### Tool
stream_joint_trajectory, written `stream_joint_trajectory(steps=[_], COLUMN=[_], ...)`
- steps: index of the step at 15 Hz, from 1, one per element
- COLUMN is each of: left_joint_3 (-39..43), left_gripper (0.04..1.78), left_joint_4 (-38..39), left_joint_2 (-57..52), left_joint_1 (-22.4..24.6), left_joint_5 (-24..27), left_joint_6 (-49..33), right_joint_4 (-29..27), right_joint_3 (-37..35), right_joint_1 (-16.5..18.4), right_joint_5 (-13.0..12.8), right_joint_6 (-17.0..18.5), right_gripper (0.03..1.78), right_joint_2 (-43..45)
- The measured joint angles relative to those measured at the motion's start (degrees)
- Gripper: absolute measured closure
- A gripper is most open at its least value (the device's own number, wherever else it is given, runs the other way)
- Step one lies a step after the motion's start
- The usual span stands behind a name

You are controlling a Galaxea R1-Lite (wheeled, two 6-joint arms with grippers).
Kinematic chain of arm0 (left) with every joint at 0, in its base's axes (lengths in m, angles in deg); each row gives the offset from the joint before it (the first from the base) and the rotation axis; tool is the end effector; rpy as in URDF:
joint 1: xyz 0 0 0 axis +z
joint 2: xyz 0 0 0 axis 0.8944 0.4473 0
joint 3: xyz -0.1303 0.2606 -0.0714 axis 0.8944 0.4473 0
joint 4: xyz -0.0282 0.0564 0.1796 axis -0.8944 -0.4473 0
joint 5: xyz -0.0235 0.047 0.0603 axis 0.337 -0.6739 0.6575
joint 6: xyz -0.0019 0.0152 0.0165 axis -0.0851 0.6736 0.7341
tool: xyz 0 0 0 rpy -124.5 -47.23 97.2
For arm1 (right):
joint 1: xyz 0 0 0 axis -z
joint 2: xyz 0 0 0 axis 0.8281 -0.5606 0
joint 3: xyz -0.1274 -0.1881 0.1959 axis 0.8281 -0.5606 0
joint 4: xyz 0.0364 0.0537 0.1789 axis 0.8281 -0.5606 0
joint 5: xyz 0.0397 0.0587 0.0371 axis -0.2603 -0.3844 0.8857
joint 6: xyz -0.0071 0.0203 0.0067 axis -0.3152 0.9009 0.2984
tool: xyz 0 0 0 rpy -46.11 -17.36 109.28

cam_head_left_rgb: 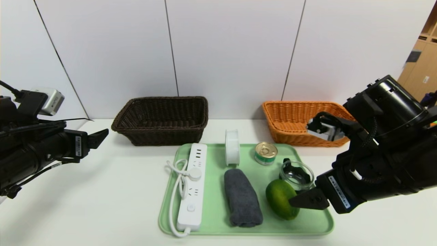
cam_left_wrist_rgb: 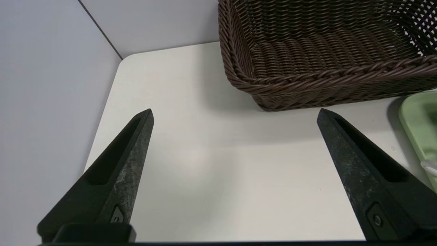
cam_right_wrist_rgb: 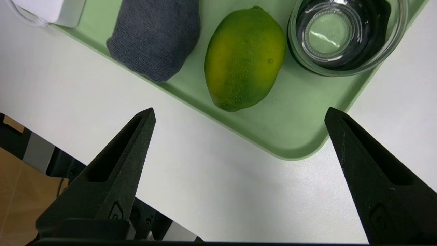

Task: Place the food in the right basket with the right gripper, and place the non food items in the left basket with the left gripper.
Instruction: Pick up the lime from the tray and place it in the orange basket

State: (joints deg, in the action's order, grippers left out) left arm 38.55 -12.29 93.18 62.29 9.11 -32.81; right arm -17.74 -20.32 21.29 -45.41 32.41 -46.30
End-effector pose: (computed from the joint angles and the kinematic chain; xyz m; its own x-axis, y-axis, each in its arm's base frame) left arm 0.2207 -0.0028 0.1995 0.9736 0.0488 -0.2229 -0.0142 0.9879 0.1544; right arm 0.1889 0.1326 0.2254 0.4049 0.3767 -0.8331 -0.4984 0.8548 0.1443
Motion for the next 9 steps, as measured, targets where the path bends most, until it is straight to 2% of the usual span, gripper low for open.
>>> stream_joint_trajectory(steps=[2, 5, 9], left_joint_3=[0.8, 2.4, 4.3], left_gripper=[0.13, 0.13, 0.13], left_joint_4=[0.0, 0.1, 0.0], left_joint_2=[0.0, -0.4, -0.8], left_joint_1=[0.0, 0.0, 0.0], left_joint_5=[0.0, 0.0, 0.0], left_joint_6=[0.0, 0.0, 0.0], right_joint_4=[0.7, 7.2, 11.9], right_joint_3=[-1.7, -4.2, -6.4], right_joint_1=[-0.3, -1.1, -1.8], right_joint_5=[0.0, -0.5, -3.9], right_joint_6=[0.5, 6.7, 12.2], right_gripper=[0.1, 0.1, 0.1], right_joint_2=[-0.2, -1.0, -2.1])
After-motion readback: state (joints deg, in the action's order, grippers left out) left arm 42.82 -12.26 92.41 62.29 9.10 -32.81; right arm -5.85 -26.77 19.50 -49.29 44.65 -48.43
